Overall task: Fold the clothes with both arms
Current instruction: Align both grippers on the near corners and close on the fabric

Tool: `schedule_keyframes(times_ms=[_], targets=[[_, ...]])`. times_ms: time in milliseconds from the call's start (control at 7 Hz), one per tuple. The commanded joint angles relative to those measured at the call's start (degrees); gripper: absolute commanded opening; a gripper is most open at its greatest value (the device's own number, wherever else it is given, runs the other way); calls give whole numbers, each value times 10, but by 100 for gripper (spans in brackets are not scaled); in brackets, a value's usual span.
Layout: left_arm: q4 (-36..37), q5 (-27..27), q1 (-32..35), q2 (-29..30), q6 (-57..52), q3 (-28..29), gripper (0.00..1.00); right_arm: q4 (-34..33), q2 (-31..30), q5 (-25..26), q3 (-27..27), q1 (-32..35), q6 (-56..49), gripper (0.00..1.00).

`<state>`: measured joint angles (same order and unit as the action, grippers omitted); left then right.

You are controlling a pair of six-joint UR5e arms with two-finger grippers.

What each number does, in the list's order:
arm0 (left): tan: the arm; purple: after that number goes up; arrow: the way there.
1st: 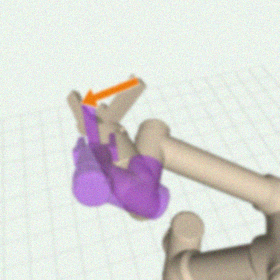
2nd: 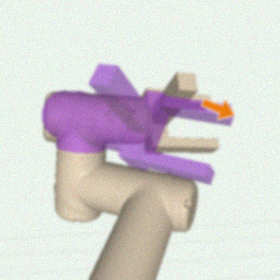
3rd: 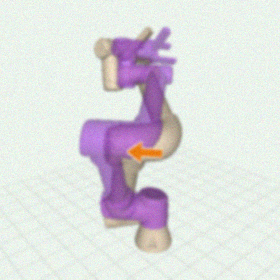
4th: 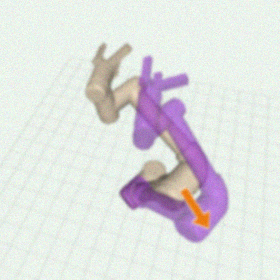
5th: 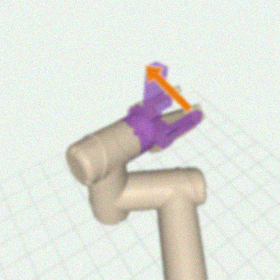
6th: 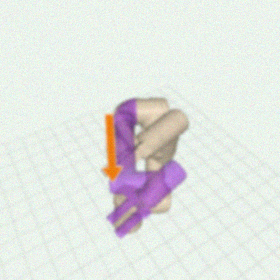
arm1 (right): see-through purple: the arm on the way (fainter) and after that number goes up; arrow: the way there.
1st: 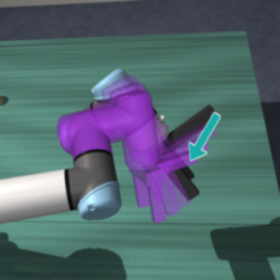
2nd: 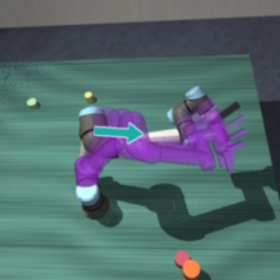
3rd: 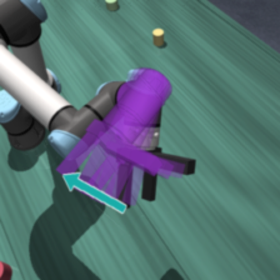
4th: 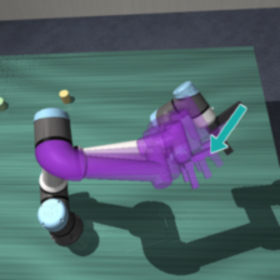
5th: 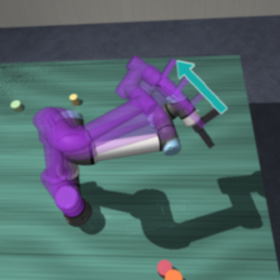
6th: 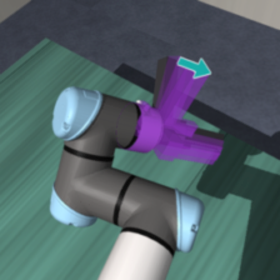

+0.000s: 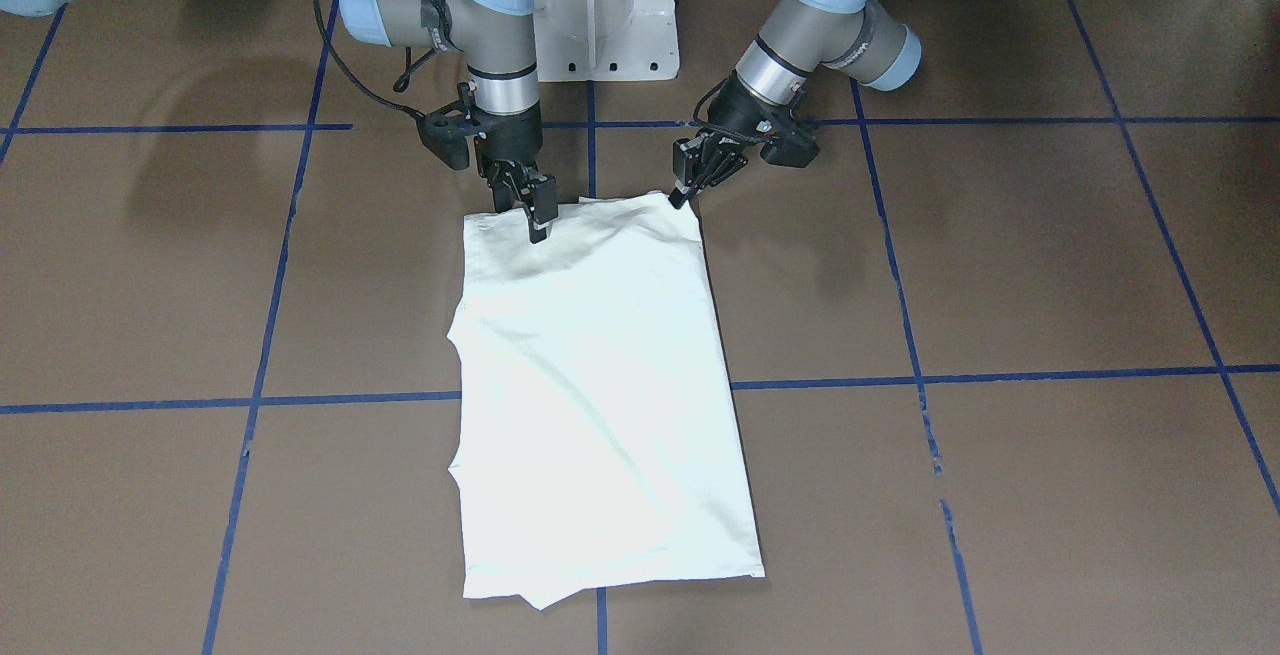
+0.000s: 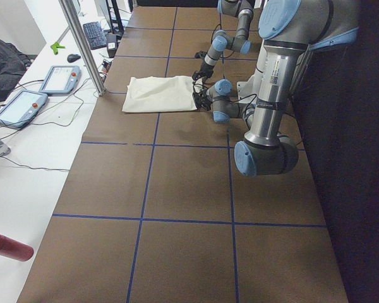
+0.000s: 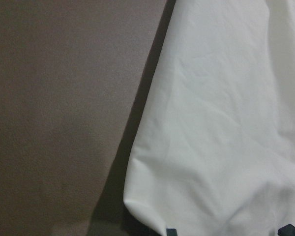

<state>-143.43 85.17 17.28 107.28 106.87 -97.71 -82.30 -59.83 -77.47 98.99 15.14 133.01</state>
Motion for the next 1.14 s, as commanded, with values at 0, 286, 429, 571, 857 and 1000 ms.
schedule_keyframes(times_ms=[0, 286, 429, 571, 857, 1000], targets=[[0, -2, -1, 0, 0, 0, 0, 0, 9, 1, -1, 5, 4, 68], [0, -3, -1, -1, 0, 0, 0, -4, 10, 9, -1, 4, 4, 55], [0, -3, -1, -1, 0, 0, 0, -4, 10, 9, -1, 4, 4, 44], [0, -3, -1, -1, 0, 0, 0, -7, 9, 8, 1, 4, -2, 61], [0, -3, -1, -1, 0, 0, 0, -73, 14, 5, 26, 4, -24, 100], [0, -3, -1, 0, 0, 0, 0, -78, 10, 5, 30, 1, -24, 100]])
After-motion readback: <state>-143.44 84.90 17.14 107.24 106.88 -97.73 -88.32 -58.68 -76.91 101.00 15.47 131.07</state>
